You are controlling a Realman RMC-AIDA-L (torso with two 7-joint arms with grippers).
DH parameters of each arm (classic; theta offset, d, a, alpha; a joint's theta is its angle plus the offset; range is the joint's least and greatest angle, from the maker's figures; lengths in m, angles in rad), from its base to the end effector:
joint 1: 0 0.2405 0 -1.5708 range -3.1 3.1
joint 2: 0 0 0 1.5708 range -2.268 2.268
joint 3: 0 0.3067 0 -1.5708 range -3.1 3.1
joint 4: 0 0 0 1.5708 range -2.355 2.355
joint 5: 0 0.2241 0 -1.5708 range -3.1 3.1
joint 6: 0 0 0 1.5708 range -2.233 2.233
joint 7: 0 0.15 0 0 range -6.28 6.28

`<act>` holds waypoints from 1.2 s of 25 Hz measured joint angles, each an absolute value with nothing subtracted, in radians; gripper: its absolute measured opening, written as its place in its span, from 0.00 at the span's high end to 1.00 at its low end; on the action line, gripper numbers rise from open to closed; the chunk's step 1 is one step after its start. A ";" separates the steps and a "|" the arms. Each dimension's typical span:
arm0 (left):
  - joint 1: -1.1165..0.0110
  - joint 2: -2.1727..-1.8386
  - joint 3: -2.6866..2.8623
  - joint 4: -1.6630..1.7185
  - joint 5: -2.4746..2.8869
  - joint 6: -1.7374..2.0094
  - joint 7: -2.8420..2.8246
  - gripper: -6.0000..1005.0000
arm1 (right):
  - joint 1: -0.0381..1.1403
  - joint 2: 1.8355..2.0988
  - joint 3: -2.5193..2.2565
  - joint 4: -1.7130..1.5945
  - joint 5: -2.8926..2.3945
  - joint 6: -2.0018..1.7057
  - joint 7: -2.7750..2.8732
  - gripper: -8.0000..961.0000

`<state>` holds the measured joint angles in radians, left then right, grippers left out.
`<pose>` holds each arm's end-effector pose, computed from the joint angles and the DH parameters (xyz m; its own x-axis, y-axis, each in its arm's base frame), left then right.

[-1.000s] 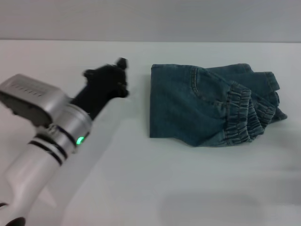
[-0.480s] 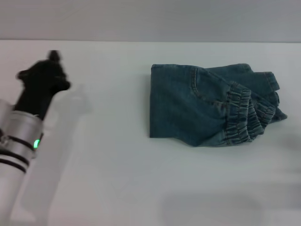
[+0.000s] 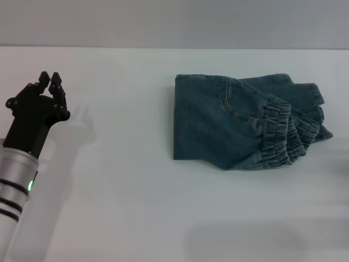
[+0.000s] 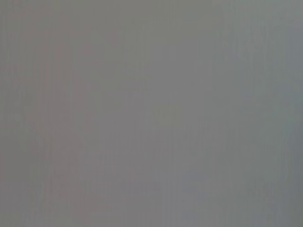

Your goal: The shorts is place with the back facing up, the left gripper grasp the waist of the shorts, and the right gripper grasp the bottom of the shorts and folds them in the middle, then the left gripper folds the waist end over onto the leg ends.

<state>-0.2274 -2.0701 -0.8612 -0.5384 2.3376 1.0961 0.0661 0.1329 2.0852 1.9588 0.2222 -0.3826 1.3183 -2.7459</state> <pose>-0.3475 0.3234 -0.0712 0.6851 -0.0806 0.7240 0.7094 -0.1519 -0.6882 0.4437 0.2566 -0.0027 0.6745 0.0518 -0.7365 -0.7335 -0.0668 -0.6764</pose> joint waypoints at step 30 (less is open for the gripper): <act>-0.257 -2.068 -0.829 -0.468 2.338 1.141 0.096 0.17 | 0.109 2.083 1.961 0.194 -0.305 1.313 -2.807 0.43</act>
